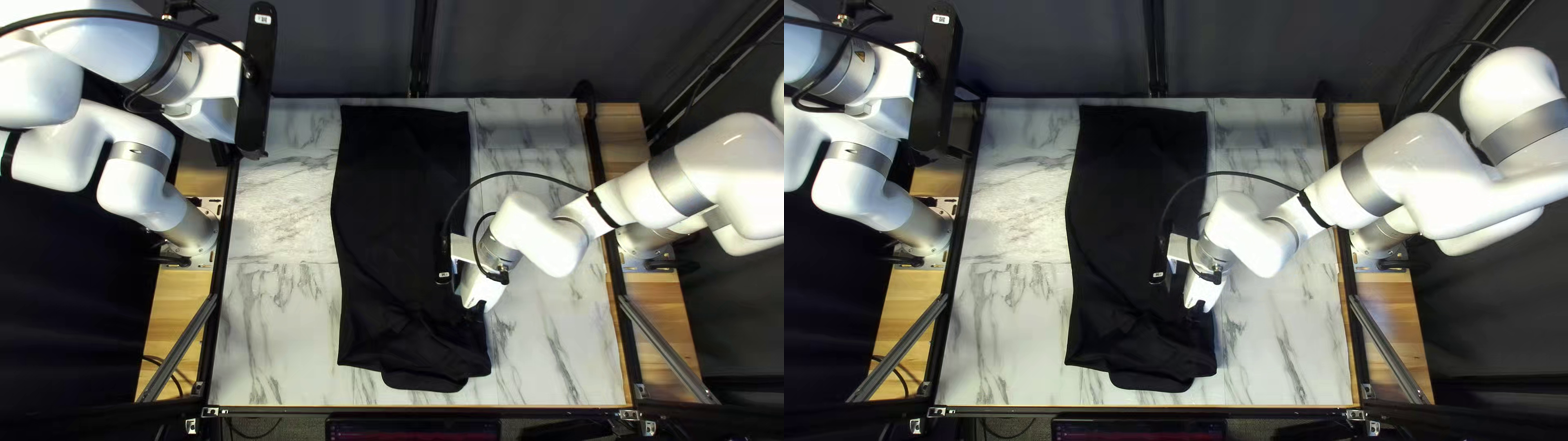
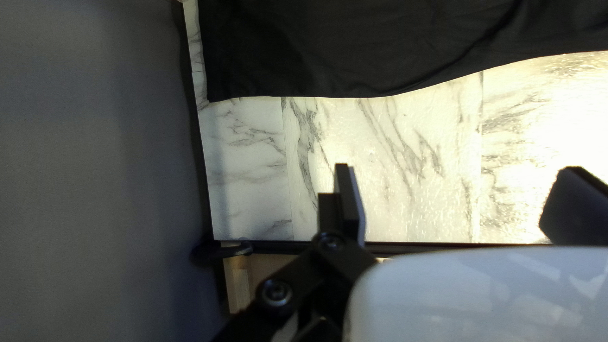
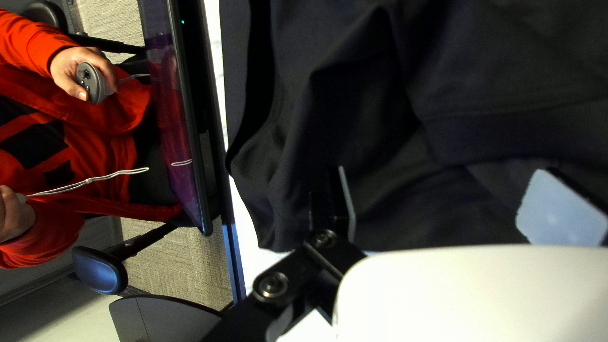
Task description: Fold t-shirt
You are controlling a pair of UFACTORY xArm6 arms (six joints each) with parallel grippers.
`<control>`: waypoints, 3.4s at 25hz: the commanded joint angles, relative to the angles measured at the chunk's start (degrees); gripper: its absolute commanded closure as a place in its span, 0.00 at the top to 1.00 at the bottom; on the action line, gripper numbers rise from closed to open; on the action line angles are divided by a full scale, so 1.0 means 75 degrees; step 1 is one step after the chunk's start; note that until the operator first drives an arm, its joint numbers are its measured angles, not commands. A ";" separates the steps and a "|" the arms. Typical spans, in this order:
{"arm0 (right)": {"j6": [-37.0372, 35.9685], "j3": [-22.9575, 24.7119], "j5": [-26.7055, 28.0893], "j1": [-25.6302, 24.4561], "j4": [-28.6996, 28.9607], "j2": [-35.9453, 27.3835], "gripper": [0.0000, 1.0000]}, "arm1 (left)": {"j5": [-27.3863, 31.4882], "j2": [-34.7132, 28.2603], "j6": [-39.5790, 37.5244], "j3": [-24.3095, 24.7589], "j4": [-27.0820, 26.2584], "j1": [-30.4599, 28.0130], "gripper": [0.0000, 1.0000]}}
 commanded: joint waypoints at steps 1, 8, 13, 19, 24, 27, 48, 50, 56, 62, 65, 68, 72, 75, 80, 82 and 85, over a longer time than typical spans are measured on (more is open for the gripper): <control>-0.0418 -0.0169 0.0063 -0.0115 0.0332 0.0260 1.00 | 0.0000 0.0000 0.0000 0.0000 0.0000 0.0000 1.00; -0.0884 -0.0425 0.0240 -0.0321 0.0569 0.0563 1.00 | 0.0000 0.0000 0.0000 0.0000 0.0000 0.0000 1.00; -0.0981 -0.0652 0.0289 -0.0377 0.0539 0.0740 1.00 | 0.0000 0.0000 0.0000 0.0000 0.0000 0.0000 1.00; -0.1233 -0.0704 0.0273 -0.0398 0.0686 0.0813 0.28 | 0.0000 0.0000 0.0000 0.0000 0.0000 0.0000 1.00; -0.1384 -0.0793 0.0271 -0.0424 0.0768 0.0917 0.03 | 0.0000 0.0000 0.0000 0.0000 0.0000 0.0000 1.00; -0.1350 -0.0830 0.0264 -0.0426 0.0689 0.0925 0.00 | 0.0000 0.0000 0.0000 0.0000 0.0000 0.0000 1.00; 0.1723 -0.1511 0.0520 -0.0196 -0.2843 0.0086 0.00 | 0.0000 0.0000 0.0000 0.0000 0.0000 0.0000 1.00; 0.1650 -0.1707 0.0544 -0.0222 -0.2914 0.0226 0.00 | 0.0000 0.0000 0.0000 0.0000 0.0000 0.0000 1.00; 0.0942 -0.2794 0.1072 -0.0458 -0.3096 0.1184 0.01 | 0.0000 0.0000 0.0000 0.0000 0.0000 0.0000 1.00; 0.0473 -0.4524 0.2219 -0.0392 -0.3838 0.2551 0.05 | 0.0000 0.0000 0.0000 0.0000 0.0000 0.0000 1.00; 0.0229 -0.5126 0.2808 -0.0375 -0.4074 0.3011 0.25 | 0.0000 0.0000 0.0000 0.0000 0.0000 0.0000 1.00; 0.0037 -0.5268 0.3061 -0.0349 -0.4124 0.3124 0.85 | 0.0000 0.0000 0.0000 0.0000 0.0000 0.0000 1.00; -0.0179 -0.4656 0.2814 -0.0297 -0.3882 0.2679 1.00 | 0.0000 0.0000 0.0000 0.0000 0.0000 0.0000 1.00; -0.0220 -0.3943 0.2380 -0.0236 -0.3603 0.2149 1.00 | 0.0000 0.0000 0.0000 0.0000 0.0000 0.0000 1.00; 0.0028 -0.2482 0.1453 0.0058 -0.3013 0.1117 1.00 | 0.0000 0.0000 0.0000 0.0000 0.0000 0.0000 1.00; 0.0281 -0.2087 0.1181 0.0258 -0.2915 0.0837 1.00 | 0.0000 0.0000 0.0000 0.0000 0.0000 0.0000 1.00; 0.0910 -0.1571 0.0842 0.0701 -0.2996 0.0400 1.00 | 0.0000 0.0000 0.0000 0.0000 0.0000 0.0000 1.00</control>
